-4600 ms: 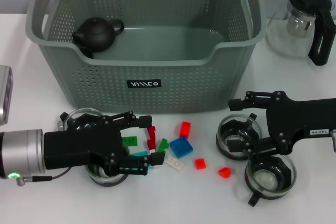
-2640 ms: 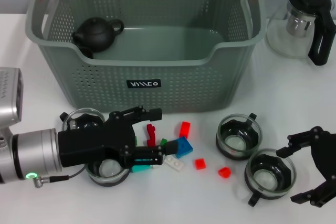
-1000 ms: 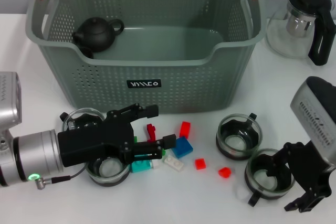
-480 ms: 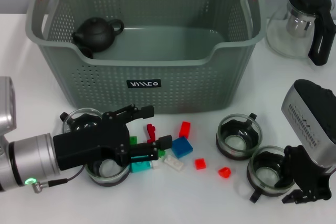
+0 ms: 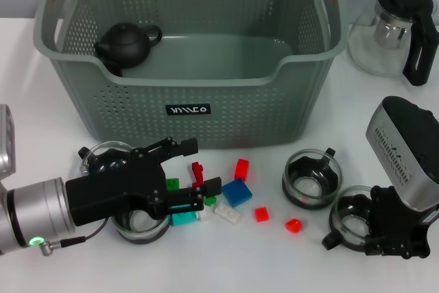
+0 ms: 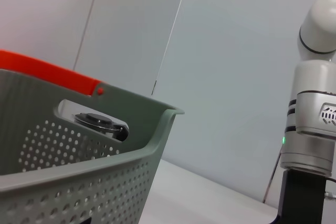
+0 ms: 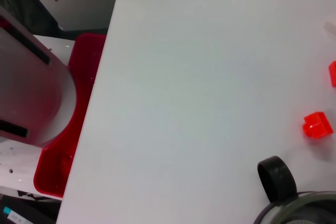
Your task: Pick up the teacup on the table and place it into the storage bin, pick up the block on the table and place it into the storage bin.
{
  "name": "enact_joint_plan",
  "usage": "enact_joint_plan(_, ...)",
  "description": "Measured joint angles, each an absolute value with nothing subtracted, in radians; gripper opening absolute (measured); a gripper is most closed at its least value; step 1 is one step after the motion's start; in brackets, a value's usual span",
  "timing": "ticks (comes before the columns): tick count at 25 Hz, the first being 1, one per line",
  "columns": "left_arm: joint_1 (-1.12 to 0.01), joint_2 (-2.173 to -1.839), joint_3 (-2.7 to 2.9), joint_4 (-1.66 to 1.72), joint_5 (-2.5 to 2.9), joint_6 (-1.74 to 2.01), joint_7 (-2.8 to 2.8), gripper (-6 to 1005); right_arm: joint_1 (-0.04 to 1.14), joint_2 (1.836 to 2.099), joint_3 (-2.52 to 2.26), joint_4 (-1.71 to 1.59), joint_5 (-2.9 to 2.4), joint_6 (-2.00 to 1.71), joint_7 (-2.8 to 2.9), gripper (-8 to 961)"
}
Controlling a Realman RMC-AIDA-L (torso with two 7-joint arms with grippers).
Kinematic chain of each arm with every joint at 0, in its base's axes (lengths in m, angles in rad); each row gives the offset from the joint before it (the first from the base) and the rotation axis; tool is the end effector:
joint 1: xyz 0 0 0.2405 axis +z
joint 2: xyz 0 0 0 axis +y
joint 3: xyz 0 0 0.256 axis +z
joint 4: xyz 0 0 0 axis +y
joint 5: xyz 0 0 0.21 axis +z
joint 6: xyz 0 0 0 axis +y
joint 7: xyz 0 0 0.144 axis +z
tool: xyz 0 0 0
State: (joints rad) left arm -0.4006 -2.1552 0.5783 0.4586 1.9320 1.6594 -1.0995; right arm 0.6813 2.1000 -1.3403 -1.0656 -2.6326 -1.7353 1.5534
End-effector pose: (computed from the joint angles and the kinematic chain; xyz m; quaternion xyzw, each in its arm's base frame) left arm -0.2775 0.2644 -0.0426 -0.8986 -0.2236 -0.3547 0.1295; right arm 0.2146 0.3235 -0.0269 0.9611 0.0617 0.2500 0.0999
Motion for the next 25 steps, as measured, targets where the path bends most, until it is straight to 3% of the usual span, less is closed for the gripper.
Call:
enact_joint_plan(2,-0.400,-2.155,0.578,0.459,1.931,1.660,-1.100,916,0.681,2.100,-1.342,-1.066,-2.631,-1.743,1.552,56)
enact_joint_plan(18,-0.358,-2.136,0.578,0.466,1.932,1.708,-1.095,916,0.695,2.085,-1.238,-1.331,-2.466,-1.987,1.710,55)
enact_joint_plan(25,-0.333,-2.115,0.578,0.468,1.935,1.726,-1.080,916,0.751,2.096,-1.198,-1.373,-2.347,-1.983,1.792,54)
